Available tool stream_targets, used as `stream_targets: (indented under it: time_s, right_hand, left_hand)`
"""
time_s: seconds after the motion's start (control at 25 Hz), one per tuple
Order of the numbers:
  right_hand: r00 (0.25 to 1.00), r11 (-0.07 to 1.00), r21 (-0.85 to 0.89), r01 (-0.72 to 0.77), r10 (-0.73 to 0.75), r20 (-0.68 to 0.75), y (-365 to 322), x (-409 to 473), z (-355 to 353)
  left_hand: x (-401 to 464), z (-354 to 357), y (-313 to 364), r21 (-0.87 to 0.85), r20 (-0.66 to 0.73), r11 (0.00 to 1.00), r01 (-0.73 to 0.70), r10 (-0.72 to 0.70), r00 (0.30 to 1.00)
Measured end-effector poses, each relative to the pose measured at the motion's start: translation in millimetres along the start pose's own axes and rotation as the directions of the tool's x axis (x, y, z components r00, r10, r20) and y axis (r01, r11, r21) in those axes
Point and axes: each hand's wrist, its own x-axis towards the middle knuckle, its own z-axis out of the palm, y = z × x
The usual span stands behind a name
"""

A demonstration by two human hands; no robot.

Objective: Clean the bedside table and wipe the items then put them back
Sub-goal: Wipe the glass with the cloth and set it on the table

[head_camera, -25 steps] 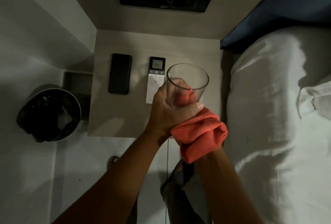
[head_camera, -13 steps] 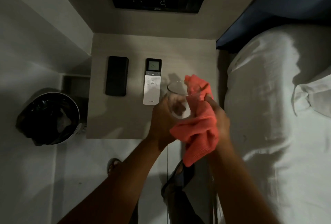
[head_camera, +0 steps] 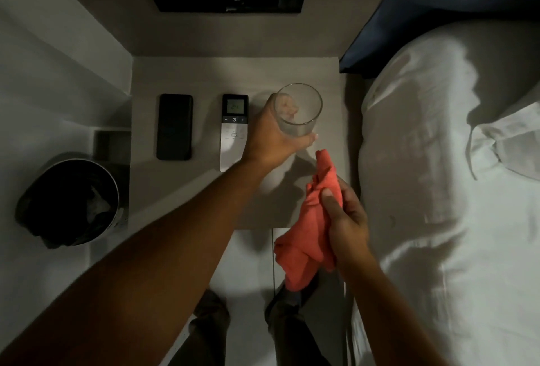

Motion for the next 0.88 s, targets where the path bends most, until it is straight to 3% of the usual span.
stream_targets:
  time_s: [0.16,0.52,0.72,0.84,0.88]
  right_hand:
    - [0.996,0.997,-0.011,-0.072,0.071,-0.056,3.4,20.6,0.4]
    - [0.967,0.982,0.049,-0.182,0.188,-0.172,12.3,62.8,11.5]
    - [0.897,0.904,0.208,-0.373,0.408,-0.169,14.2,73.9,20.6]
    - [0.892,0.901,0.229,-0.368,0.412,-0.187,14.4,76.8,28.5]
    - [0.892,0.893,0.252,-0.372,0.420,-0.169,11.8,75.6,31.6]
  left_hand:
    - [23.0,10.2,-7.6,0.135,-0.027,0.989,-0.067,0.071,0.997]
    - [31.4,17.2,-26.1,0.160,-0.072,0.983,-0.094,0.106,0.992]
    - [22.3,10.5,-37.9,-0.005,-0.001,0.999,-0.042,0.042,0.999]
    - [-9.2,9.7,-44.5,0.010,-0.066,1.000,0.010,-0.010,0.998]
    - [-23.3,6.9,-46.7,0.022,-0.022,0.996,0.081,-0.081,0.997]
